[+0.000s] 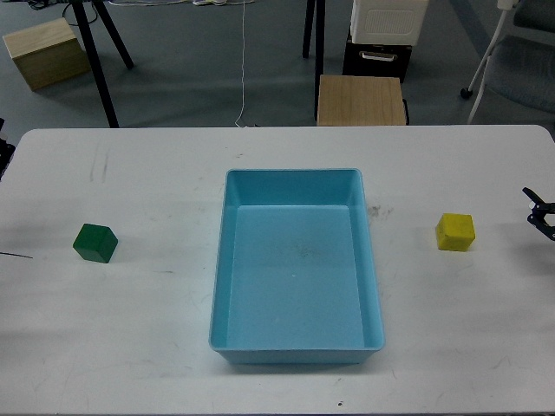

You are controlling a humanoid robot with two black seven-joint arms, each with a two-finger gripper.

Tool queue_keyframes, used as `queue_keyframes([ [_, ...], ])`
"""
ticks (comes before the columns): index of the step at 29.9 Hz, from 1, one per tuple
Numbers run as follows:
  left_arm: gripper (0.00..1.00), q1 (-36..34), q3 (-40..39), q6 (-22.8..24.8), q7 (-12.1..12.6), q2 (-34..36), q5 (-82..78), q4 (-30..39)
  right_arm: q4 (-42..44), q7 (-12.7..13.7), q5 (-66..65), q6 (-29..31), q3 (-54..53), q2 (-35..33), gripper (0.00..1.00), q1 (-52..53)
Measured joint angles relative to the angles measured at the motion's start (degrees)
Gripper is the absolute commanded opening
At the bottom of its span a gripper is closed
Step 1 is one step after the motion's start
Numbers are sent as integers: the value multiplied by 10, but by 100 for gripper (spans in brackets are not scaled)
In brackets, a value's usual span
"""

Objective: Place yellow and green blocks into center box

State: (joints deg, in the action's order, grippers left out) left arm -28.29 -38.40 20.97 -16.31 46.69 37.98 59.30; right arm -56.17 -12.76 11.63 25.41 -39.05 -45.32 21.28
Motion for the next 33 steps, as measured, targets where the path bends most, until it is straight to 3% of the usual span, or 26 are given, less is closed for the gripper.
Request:
queue_keyframes([
  [7,100,1,-1,0,-1,0,0,0,-31,0,-89,-52,5,-16,99,24],
  [12,100,-2,-2,-2,-1,-2,-1,0,-98,0,-187,-67,5,-92,99,69],
  [16,100,-3,-1,-2,-1,-3,-2,0,-136,0,-328,-72,7,-160,99,111],
  [23,100,-3,1,-3,0,-4,-2,-2,-169,0,-712,-92,41,-235,99,147],
  [33,100,-1,5,-4,0,-3,-3,-2,-243,1,-881,-142,84,-269,99,177],
])
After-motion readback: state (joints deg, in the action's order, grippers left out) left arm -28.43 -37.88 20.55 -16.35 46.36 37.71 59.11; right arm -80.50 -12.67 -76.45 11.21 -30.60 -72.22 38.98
